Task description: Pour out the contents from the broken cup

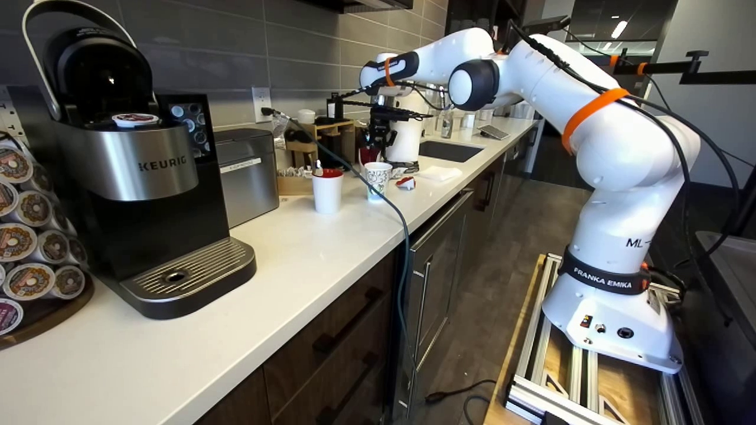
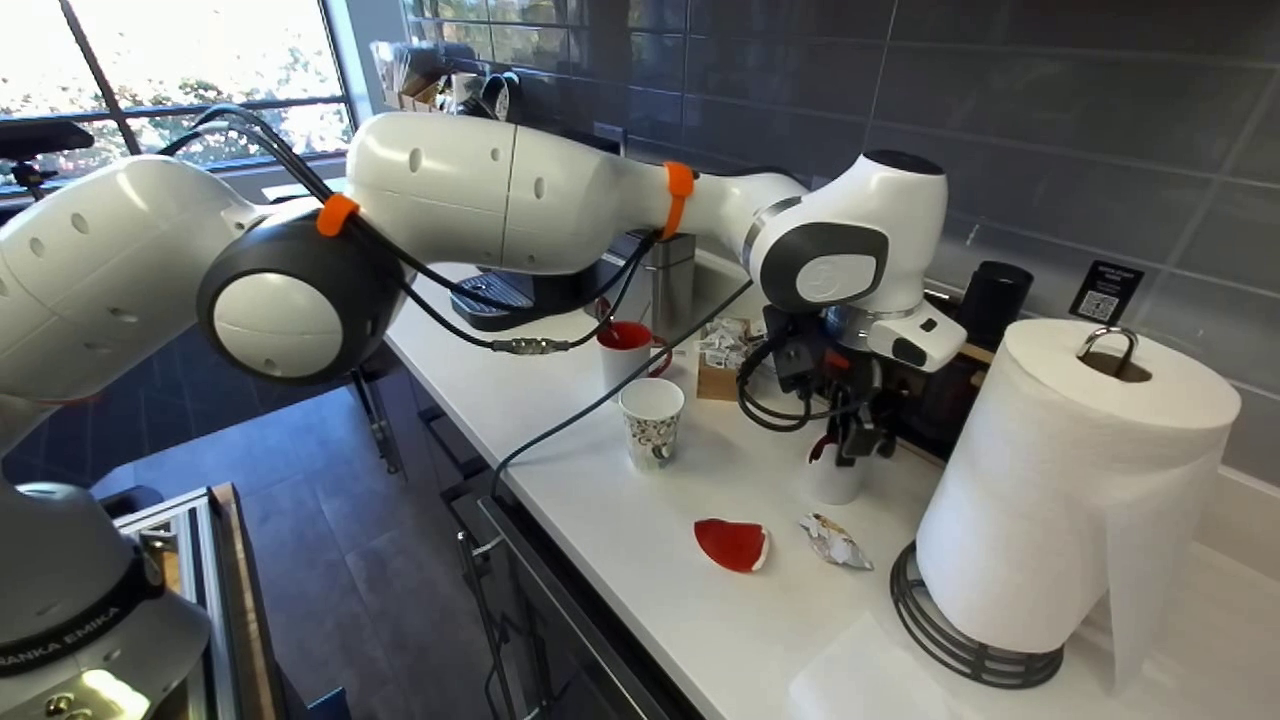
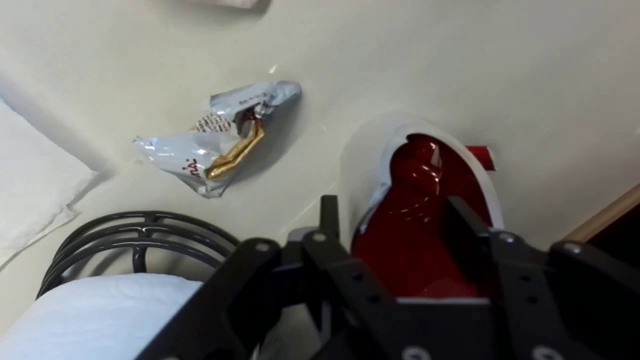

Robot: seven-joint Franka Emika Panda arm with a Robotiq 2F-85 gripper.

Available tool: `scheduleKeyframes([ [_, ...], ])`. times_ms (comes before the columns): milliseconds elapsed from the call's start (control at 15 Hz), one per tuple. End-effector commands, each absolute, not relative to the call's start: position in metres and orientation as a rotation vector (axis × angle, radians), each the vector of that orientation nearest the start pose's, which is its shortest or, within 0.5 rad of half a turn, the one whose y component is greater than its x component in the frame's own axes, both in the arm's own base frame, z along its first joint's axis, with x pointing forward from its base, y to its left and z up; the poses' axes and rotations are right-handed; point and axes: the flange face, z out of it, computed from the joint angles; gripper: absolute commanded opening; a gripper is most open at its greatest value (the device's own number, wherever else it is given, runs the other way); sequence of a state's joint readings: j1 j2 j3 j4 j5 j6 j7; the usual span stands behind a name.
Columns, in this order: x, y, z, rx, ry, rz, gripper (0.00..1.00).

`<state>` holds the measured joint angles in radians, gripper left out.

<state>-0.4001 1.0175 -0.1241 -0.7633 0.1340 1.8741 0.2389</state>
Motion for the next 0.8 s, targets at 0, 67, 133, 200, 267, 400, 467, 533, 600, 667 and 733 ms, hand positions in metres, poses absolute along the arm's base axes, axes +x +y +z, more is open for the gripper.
scheduleKeyframes([
  [0, 0.726, -0.356, 0.333, -2.848, 1.199, -0.173, 0.88],
  [67, 0.727, -0.357, 0.334, -2.847, 1.184, -0.191, 0.94],
  [133, 0.727, -0.358, 0.334, -2.854, 1.163, -0.194, 0.99],
  [200, 0.726, -0.358, 0.335, -2.876, 1.106, -0.177, 1.00],
  [267, 0.726, -0.359, 0.335, -2.881, 1.089, -0.182, 1.00],
  [400, 0.724, -0.357, 0.332, -2.904, 1.014, -0.143, 1.00],
  [467, 0.724, -0.357, 0.330, -2.919, 0.981, -0.137, 0.92],
  [533, 0.724, -0.357, 0.328, -2.928, 0.960, -0.130, 0.89],
  [600, 0.724, -0.357, 0.326, -2.944, 0.929, -0.123, 0.75],
  [667, 0.725, -0.357, 0.324, -2.958, 0.907, -0.126, 0.63],
  [733, 0.726, -0.357, 0.323, -2.971, 0.888, -0.134, 0.55],
])
